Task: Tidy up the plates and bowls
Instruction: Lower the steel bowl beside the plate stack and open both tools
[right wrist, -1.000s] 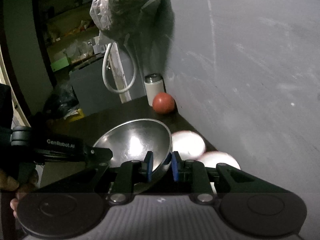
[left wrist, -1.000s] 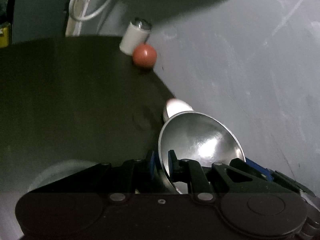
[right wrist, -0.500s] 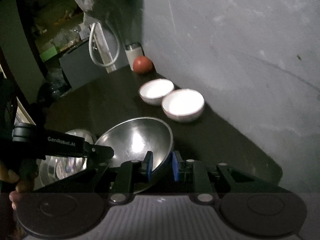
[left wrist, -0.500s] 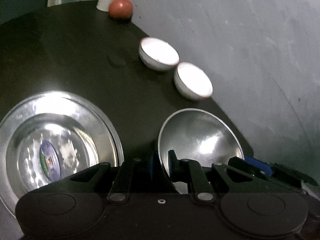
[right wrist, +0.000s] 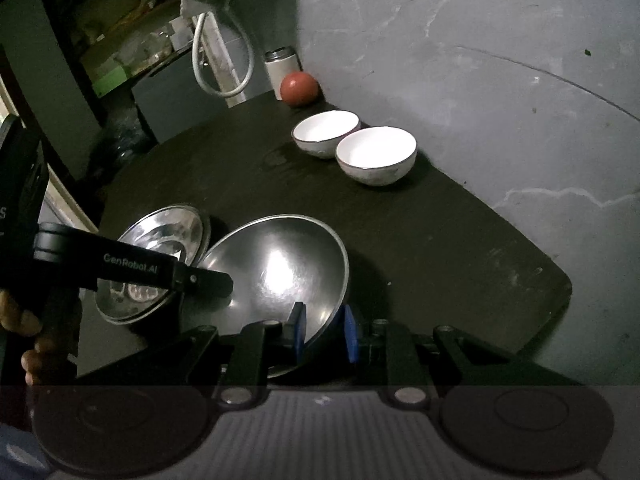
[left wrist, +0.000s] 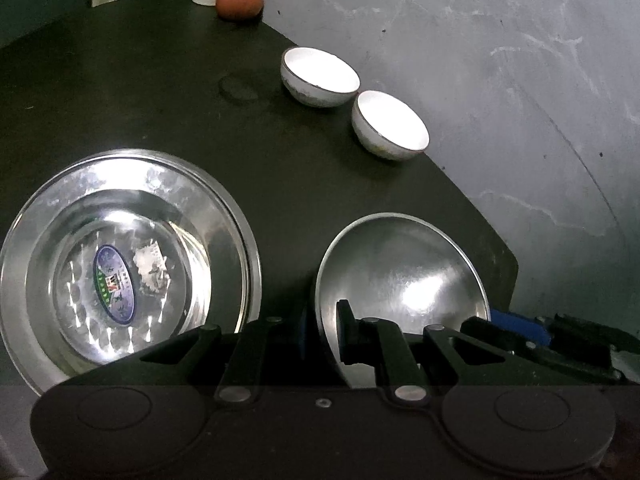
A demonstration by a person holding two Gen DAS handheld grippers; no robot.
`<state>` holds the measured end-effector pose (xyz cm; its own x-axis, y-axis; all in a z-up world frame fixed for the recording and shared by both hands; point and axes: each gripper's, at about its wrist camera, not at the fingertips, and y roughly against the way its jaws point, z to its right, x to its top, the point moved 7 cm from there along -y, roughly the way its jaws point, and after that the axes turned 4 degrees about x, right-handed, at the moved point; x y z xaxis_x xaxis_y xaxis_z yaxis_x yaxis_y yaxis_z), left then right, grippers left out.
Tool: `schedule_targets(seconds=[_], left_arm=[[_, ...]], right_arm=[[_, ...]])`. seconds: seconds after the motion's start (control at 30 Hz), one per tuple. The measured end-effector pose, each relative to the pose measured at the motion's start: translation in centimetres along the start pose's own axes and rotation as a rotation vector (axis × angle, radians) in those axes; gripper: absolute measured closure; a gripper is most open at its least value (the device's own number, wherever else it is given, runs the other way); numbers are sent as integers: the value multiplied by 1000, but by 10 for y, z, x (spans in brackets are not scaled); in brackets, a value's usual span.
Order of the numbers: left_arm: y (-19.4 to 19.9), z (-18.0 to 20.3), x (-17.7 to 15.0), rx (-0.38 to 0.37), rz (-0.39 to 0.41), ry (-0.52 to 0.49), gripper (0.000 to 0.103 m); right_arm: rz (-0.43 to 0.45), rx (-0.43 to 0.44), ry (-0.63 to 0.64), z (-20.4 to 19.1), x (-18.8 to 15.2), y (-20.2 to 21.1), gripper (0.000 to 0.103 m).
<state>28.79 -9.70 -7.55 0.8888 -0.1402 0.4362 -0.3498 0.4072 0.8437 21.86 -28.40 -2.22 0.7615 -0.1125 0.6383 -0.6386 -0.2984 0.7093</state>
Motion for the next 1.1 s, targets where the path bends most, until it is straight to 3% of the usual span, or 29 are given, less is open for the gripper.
schedule_targets(seconds=[0.23, 0.53, 0.63, 0.7, 0.83, 1.0, 1.1], left_arm=[[0, 3, 0, 2, -2, -7, 88], [5, 4, 7, 33, 26, -18, 80], [10, 4, 11, 42, 40, -24, 63], [14, 6, 15, 45, 50, -34, 43], [20, 9, 29, 50, 81, -37, 32], [17, 13, 48, 51, 113, -16, 10], [11, 16, 61, 70, 137, 9, 2]], right_arm=[[-21, 8, -5, 2, -3, 0, 79], [-21, 9, -18, 5, -5, 1, 75], [-8, 2, -24, 7, -3, 3, 68], [5, -4, -29, 9, -1, 5, 62], [38, -13, -57, 18, 5, 9, 36], [71, -23, -103, 32, 14, 10, 18], [93, -20, -122, 38, 19, 9, 8]])
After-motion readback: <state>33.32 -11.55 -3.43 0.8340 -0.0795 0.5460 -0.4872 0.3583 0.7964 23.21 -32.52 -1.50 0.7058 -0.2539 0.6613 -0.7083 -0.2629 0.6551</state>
